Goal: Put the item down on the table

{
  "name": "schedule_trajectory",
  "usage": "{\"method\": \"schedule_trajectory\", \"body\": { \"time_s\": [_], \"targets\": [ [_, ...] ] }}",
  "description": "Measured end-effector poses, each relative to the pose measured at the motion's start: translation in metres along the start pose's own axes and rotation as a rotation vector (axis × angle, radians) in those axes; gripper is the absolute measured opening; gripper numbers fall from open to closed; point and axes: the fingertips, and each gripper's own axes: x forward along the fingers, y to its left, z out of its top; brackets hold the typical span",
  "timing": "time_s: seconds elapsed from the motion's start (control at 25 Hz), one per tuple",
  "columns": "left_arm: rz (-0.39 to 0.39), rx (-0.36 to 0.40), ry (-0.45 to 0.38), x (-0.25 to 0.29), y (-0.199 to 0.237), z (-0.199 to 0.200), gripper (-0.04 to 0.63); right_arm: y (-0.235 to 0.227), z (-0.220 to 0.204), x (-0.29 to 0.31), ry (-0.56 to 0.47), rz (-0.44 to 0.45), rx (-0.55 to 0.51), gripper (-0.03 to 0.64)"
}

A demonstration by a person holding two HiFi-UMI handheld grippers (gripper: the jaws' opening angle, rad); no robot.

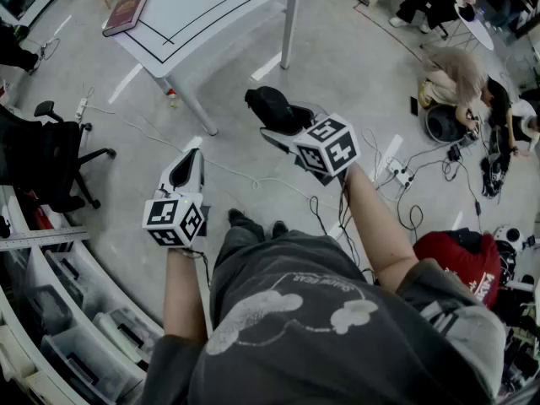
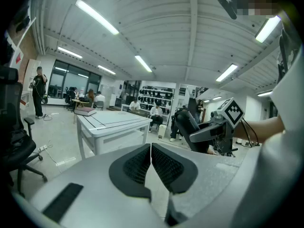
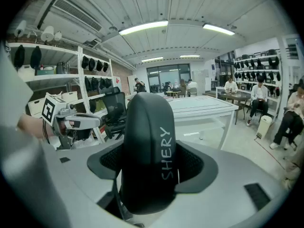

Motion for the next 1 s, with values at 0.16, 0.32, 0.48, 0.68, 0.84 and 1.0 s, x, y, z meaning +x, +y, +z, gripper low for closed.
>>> {"method": "schedule_trajectory", "body": {
  "time_s": [0.16, 0.32, 0.48, 0.68, 0.84, 1.0],
  "targets": [
    [-0.007, 0.003, -0.004, -0.002, -0.004, 0.002, 0.006, 0.001, -0.001, -0.004, -0.008, -0.013, 0.019, 0.316],
    [-0.005, 0.007, -0.009, -0.005, -0.009, 0.004, 0.006, 0.001, -0.003, -0.010, -0.015, -0.017, 0.029, 0.316],
    [0.004, 0.009, -0.014, -0.006, -0.016, 0.002, 0.006, 0.000, -0.007, -0.017, -0.015, -0.015, 0.024, 0.316],
    [0.029, -0.007, -0.018, -0.014, -0.018, -0.006, 0.006, 0.001, -0.015, -0.022, -0.024, 0.000, 0.014, 0.318],
    [0.040, -0.026, -0.004, -0.015, -0.007, -0.017, 0.006, -0.006, -0.018, -0.016, -0.025, -0.005, 0.038, 0.318],
    [0.048, -0.047, -0.003, 0.007, 0.015, -0.015, 0.006, -0.028, -0.013, 0.005, -0.007, -0.013, 0.057, 0.319]
  ]
}}
